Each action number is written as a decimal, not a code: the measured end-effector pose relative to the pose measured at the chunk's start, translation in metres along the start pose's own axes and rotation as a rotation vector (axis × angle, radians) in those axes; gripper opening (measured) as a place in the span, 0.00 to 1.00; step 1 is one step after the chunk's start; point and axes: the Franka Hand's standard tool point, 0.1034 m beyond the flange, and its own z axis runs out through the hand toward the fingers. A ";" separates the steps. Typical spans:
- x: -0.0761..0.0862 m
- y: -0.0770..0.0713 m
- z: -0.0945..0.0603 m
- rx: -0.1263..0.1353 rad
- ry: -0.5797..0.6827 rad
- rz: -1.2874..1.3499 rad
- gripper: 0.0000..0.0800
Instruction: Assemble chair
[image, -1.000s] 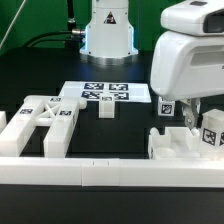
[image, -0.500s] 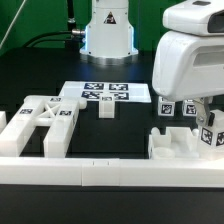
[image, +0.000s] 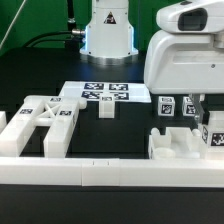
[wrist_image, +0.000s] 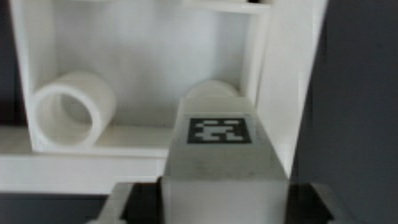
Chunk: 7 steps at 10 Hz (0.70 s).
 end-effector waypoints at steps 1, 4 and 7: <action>0.000 0.000 0.000 0.000 0.001 0.082 0.36; -0.002 0.010 -0.002 -0.032 -0.008 0.445 0.36; -0.003 0.026 -0.003 -0.076 -0.003 0.640 0.36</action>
Offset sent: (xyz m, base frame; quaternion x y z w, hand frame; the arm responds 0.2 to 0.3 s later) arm -0.0047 0.0086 0.0018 -0.0146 -0.0102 0.3402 0.9402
